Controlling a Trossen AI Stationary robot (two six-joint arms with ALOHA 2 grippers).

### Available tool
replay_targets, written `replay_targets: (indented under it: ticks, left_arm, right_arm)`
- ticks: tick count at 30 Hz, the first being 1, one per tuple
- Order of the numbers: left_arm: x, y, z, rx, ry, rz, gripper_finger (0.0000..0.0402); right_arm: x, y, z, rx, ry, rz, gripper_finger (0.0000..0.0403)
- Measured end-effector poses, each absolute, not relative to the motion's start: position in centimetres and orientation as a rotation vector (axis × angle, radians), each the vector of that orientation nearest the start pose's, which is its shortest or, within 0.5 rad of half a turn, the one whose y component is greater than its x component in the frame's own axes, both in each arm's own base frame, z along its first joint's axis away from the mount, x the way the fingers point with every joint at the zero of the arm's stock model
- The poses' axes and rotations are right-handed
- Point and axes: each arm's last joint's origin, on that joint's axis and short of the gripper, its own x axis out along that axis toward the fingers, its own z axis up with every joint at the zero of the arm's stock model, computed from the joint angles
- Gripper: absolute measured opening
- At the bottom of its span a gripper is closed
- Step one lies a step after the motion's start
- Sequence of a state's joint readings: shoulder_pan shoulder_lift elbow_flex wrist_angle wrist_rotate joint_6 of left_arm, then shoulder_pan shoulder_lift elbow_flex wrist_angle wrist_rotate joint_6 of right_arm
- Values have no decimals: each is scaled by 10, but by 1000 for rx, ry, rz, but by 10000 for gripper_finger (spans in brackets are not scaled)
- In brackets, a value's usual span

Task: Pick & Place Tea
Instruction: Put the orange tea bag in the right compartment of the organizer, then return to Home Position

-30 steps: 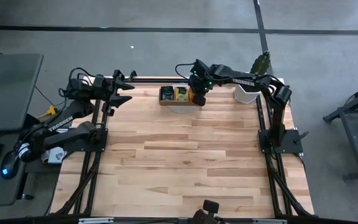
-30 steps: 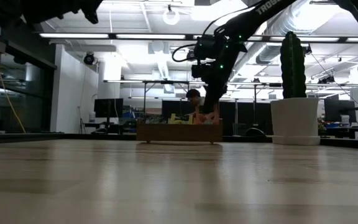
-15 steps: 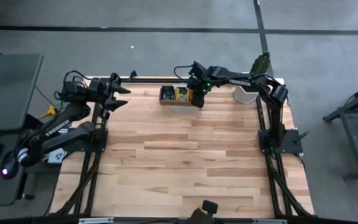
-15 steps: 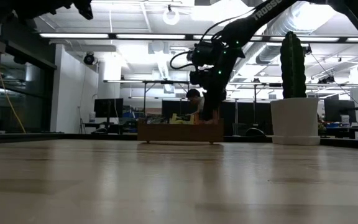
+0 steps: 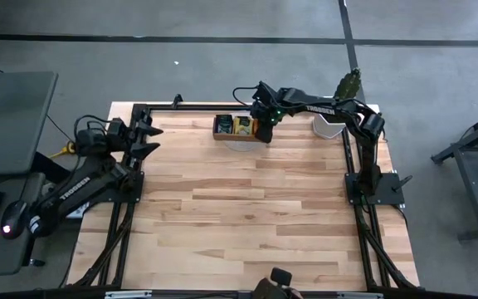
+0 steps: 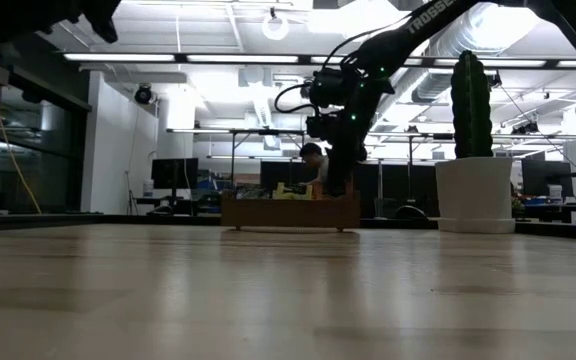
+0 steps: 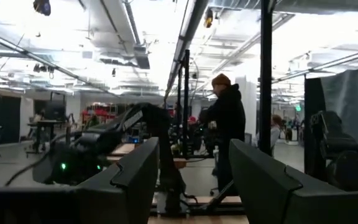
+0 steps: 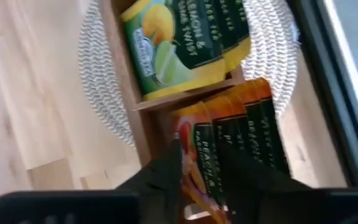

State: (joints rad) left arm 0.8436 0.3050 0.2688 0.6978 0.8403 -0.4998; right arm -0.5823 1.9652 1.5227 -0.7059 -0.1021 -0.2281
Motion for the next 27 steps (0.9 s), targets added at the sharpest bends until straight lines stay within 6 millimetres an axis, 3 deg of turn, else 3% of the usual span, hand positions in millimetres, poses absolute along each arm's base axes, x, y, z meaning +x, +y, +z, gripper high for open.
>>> replay_targets:
  ticks: [6,10,15,19,27]
  left_arm:
    - [70,46,261,-41,-403,-104,192]
    - [70,47,242,-48,-406,-66,192]
    - [69,47,220,-43,-393,-47,192]
    - [69,46,214,-43,-362,-39,192]
    - [70,47,206,-42,-306,-9,192]
  right_arm:
    - [341,-218,213,228,1104,-244,169]
    - [336,-214,233,243,1052,-252,201]
    - [323,-205,272,256,945,-286,218]
    - [309,-189,307,292,864,-304,220]
    - [282,-127,384,163,608,-196,221]
